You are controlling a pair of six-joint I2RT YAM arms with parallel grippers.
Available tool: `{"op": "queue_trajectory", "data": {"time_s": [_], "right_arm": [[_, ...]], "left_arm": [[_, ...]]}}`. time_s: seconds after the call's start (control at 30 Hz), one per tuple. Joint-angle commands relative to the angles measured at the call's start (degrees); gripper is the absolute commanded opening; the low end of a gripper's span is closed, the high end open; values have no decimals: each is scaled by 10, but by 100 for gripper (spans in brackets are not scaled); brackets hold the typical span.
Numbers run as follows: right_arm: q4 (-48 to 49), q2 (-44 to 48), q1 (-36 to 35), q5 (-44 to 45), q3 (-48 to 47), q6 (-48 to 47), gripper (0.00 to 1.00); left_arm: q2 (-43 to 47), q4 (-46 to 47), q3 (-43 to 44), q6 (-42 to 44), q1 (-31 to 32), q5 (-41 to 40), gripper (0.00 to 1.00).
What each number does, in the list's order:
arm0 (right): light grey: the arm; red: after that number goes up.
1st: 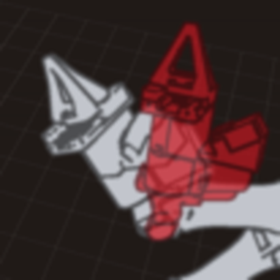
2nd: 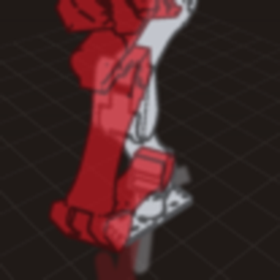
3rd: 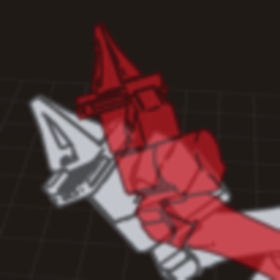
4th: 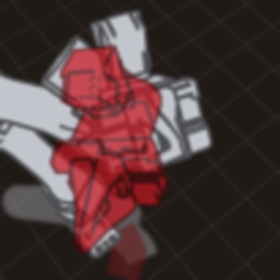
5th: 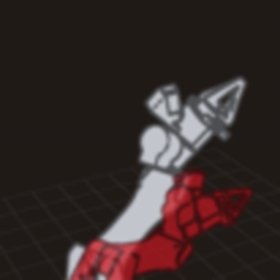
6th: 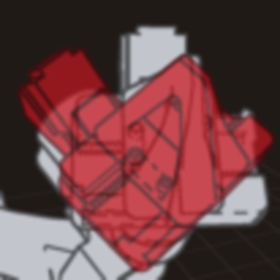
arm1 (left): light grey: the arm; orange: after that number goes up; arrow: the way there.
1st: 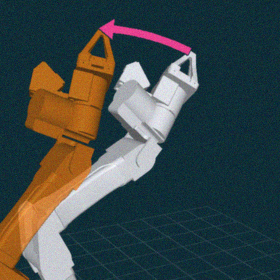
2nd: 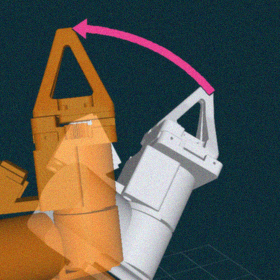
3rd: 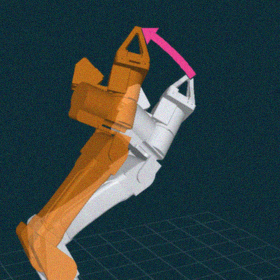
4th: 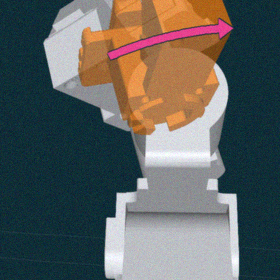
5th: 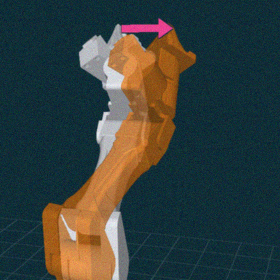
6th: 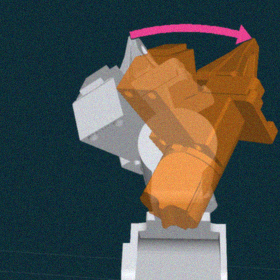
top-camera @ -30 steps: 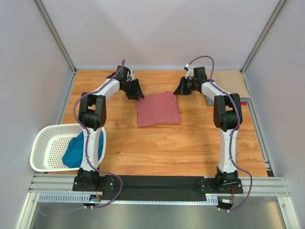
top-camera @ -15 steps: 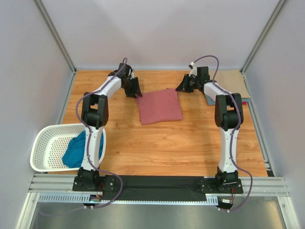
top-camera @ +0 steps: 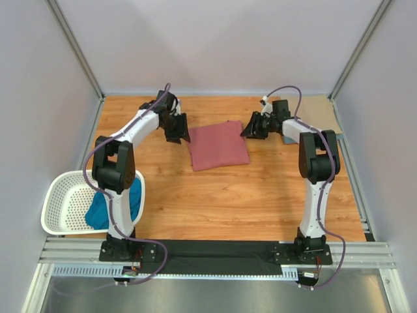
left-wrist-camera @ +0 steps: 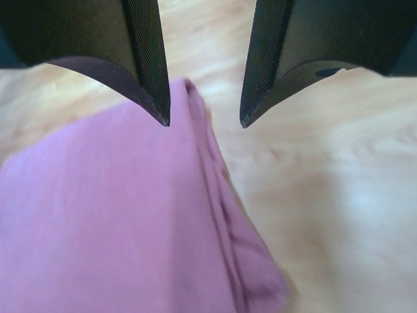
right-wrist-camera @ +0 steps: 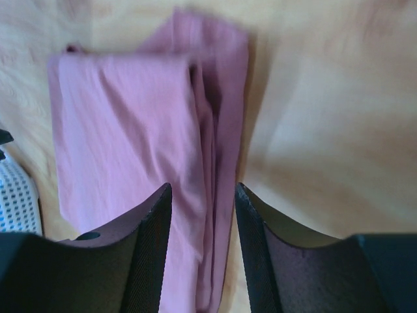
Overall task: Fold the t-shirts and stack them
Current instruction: Fold the tshirt
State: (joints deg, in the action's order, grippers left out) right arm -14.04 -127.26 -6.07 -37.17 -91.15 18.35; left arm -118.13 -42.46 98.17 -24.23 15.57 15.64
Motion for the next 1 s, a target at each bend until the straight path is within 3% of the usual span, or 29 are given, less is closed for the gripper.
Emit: {"op": "queue_trajectory", "data": {"time_s": [0.0, 0.17, 0.43, 0.5, 0.63, 0.67, 0.77, 0.97], "right_arm": [[9, 79, -5, -20, 79, -8, 45], [33, 141, -16, -13, 193, -8, 46], [64, 193, -20, -12, 281, 2, 43], [64, 197, -29, -8, 290, 7, 37], [74, 221, -40, 3, 328, 24, 18], [74, 228, -40, 7, 338, 26, 11], [73, 265, -55, 30, 380, 42, 3], [64, 348, -92, 78, 496, 107, 2]], "left_arm": [[56, 32, -98, -6, 31, 12, 54], [88, 104, -183, -30, 47, 43, 55], [84, 180, -257, -47, 57, 88, 55], [85, 193, -272, -53, 57, 95, 48], [90, 179, -281, -49, 57, 89, 5], [93, 163, -281, -47, 57, 81, 0], [114, 129, -294, -49, 57, 49, 0], [168, 14, -325, -75, 57, -69, 0]]}}
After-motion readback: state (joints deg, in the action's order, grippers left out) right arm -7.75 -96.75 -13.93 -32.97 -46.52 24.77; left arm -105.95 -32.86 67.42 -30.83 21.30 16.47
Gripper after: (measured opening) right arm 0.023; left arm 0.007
